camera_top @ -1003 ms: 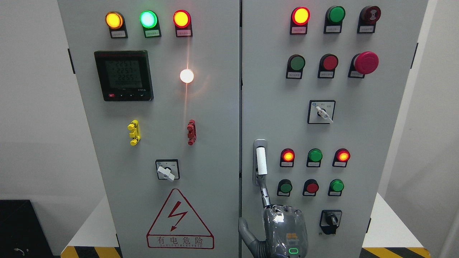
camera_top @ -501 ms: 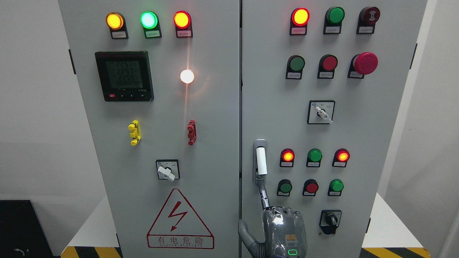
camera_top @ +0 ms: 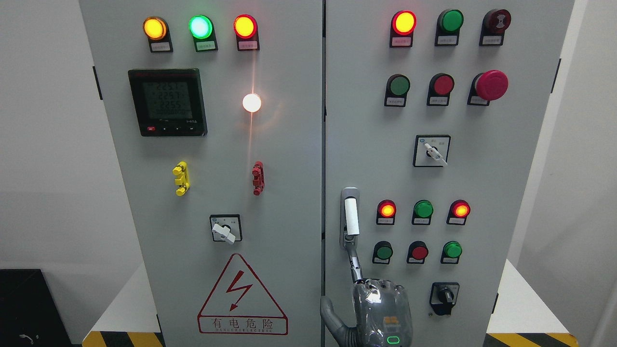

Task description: Release door handle

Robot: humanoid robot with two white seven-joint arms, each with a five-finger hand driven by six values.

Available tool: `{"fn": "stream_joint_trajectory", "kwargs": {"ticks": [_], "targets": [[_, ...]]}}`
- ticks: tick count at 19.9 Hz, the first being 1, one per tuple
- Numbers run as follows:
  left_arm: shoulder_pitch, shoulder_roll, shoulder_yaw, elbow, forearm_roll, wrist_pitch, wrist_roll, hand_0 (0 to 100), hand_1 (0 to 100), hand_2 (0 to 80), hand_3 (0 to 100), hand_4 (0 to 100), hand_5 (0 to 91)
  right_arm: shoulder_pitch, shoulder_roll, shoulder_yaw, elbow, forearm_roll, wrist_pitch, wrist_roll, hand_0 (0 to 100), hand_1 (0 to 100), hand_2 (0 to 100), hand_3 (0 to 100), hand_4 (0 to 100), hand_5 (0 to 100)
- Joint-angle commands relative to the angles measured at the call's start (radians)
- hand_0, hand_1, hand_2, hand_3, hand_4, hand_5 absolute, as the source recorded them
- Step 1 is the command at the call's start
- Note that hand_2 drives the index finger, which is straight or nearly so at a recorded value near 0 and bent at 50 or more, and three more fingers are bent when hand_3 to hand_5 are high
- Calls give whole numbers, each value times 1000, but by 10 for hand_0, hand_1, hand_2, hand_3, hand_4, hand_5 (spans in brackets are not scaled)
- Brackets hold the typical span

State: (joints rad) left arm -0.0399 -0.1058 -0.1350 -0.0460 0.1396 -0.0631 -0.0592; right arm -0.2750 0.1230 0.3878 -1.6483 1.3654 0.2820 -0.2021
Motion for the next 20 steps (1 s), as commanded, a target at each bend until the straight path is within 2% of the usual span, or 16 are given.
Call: {"fn": "stream_joint_trajectory", "kwargs": {"ticks": [1,15,20], "targets": [[0,0,0,0,0,0,-1,120,556,0,0,0,0,0,-2,-1,-1,0,2,7,364,315,104,1000,1000,1000],[0,0,0,0,0,0,-1,120,556,0,0,0,0,-3,-5,-1,-42,-2,-1,6,364,315,105,1000,1000,1000],[0,0,0,0,0,0,-1,120,556,0,0,0,0,-3,-5,-1,-65,-2,-1,6,364,315,141,1000,1000,1000]]}}
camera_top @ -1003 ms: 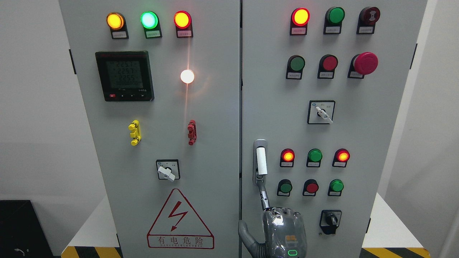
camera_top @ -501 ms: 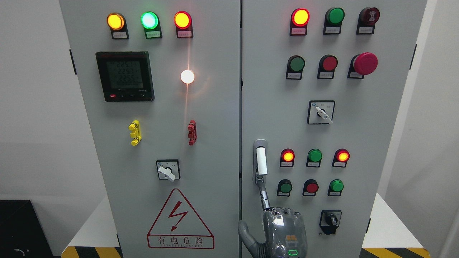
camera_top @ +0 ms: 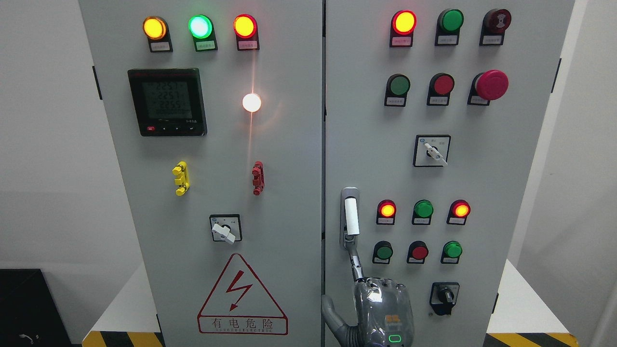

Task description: Release door handle

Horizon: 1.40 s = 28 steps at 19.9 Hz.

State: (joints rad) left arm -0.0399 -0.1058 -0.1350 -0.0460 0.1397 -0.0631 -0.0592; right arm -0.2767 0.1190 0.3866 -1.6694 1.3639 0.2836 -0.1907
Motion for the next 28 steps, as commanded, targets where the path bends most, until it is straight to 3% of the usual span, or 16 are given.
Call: {"fn": "stream_joint_trajectory", "kwargs": {"ticks": [1,12,28], "targets": [[0,0,0,0,0,0,-1,120,556,0,0,0,0,-1,-1,0,-46,0,-3,-7,364,315,146,1000,1000,1000],[0,0,0,0,0,0,-1,120,556,0,0,0,0,-1,1,0,-49,-2,-4,-27,364,317,330,1000,1000,1000],[0,0,0,0,0,0,-1,120,556,0,0,0,0,-1,-1,0,-79,-2,-8,-27,363,322,345,1000,1000,1000]]}}
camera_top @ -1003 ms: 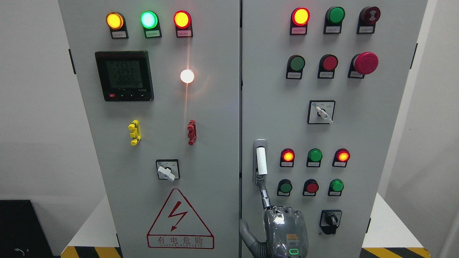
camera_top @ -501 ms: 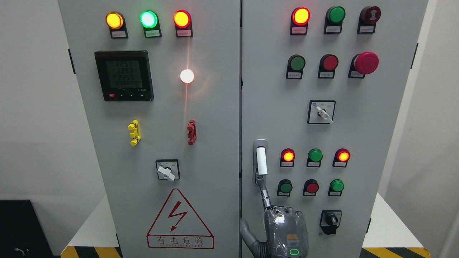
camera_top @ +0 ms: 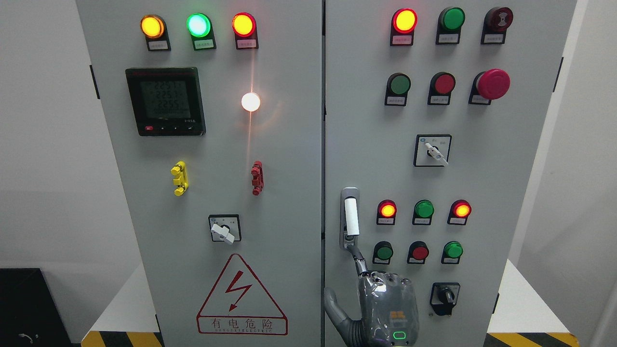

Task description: Release door handle

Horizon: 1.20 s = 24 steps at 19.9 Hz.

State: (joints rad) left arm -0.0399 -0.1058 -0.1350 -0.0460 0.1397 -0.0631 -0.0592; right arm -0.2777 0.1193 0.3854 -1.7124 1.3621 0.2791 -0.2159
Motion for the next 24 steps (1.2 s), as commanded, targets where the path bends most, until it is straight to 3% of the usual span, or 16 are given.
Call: {"fn": "stream_joint_trajectory", "kwargs": {"ticks": [1,15,20,24], "targets": [[0,0,0,0,0,0,-1,120,556,0,0,0,0,0,0,1,-39,0,-3,-2,363,322,344,1000,1000,1000],[0,0,0,0,0,0,-1,120,556,0,0,0,0,12,-7,3,-73,-5,-12,-8,364,331,352,1000,1000,1000],[0,0,0,0,0,0,-1,120,556,0,0,0,0,26,-9,1,-107,-6,-50,-10,432,333,353,1000,1000,1000],[0,0,0,0,0,0,-1,120,556,0,0,0,0,37,-20,0,-130,-6,-60,-10,461,322,440,1000,987,1000]]}}
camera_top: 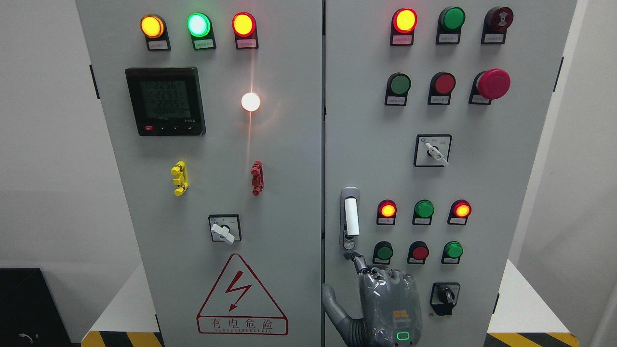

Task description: Release door handle

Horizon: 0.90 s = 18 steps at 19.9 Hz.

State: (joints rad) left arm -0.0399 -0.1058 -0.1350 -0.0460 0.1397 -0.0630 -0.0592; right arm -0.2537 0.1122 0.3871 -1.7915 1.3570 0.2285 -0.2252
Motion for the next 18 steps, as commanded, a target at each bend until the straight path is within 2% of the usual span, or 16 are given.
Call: {"fn": "stream_joint_trajectory", "kwargs": {"ticks": [1,3,8,11,14,18], "targets": [[0,0,0,0,0,0,-1,120,556,0,0,0,0,17,-19,-4,-60,-1,-14,0,465,320,476,1000,969,1000],[0,0,0,0,0,0,-1,120,556,0,0,0,0,24,-25,-5,-68,-1,-15,0,468,313,528,930,926,991],[0,0,0,0,0,0,-1,120,556,0,0,0,0,25,-25,-7,-71,-1,-15,0,437,310,611,787,768,790],[0,0,0,0,0,0,-1,120,556,0,0,0,0,24,-25,-7,-78,1,-15,1,390,301,640,733,713,741],[0,0,0,0,0,0,-1,120,556,0,0,0,0,24,-25,-8,-85,1,-15,3,342,305,655,711,687,723],[0,0,0,0,0,0,-1,120,556,0,0,0,0,19,-25,-20,-88,2,-15,3,295,309,727,758,687,723]]}}
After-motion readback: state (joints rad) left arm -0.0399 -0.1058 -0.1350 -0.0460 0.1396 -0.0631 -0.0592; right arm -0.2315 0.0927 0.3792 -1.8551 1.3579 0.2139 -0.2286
